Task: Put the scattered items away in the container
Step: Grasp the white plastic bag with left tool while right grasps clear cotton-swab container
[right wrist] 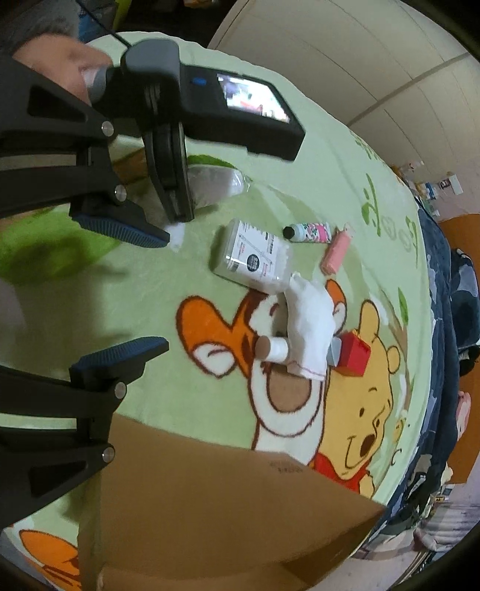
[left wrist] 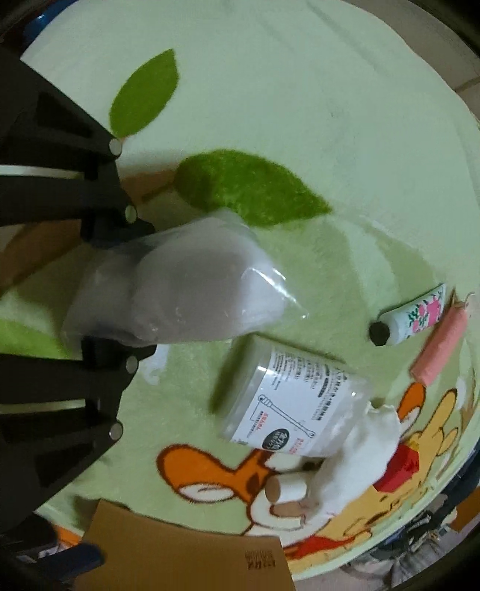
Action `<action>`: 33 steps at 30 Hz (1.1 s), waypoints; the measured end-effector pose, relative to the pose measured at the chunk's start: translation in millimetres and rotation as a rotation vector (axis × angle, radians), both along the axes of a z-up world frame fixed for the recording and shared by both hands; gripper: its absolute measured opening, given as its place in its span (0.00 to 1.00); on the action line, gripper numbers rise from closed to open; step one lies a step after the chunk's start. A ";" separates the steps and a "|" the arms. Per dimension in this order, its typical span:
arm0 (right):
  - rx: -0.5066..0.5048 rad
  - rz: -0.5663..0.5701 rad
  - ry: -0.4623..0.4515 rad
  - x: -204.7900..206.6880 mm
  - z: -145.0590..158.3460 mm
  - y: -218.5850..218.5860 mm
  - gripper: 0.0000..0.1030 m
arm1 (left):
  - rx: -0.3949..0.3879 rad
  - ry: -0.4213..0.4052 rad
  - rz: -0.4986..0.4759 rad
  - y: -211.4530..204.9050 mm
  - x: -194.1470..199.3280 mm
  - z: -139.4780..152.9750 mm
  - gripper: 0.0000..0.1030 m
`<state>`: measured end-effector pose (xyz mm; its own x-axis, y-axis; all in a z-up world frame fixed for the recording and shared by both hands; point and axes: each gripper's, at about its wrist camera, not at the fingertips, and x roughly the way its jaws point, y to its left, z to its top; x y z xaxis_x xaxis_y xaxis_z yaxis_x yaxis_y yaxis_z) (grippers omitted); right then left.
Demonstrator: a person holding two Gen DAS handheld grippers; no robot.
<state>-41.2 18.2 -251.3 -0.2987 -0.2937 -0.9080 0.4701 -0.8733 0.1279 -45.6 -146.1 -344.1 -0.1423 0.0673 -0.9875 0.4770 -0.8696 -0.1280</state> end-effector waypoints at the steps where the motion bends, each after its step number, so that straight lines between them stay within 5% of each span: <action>1: 0.004 0.003 0.003 -1.5 -2.6 -3.3 0.50 | 0.003 0.010 -0.008 -2.1 1.7 2.4 0.28; 11: -0.044 -0.030 -0.030 -50.6 -34.0 -63.3 0.50 | -0.169 0.036 -0.029 -53.0 6.6 24.8 0.27; 24: 0.116 -0.145 -0.116 -85.1 -103.4 -120.2 0.67 | -0.162 0.024 -0.026 -86.2 14.5 3.8 0.27; 33: 0.092 -0.077 -0.091 -69.0 -92.9 -99.8 0.65 | -0.125 0.024 -0.047 -76.2 12.7 -1.1 0.26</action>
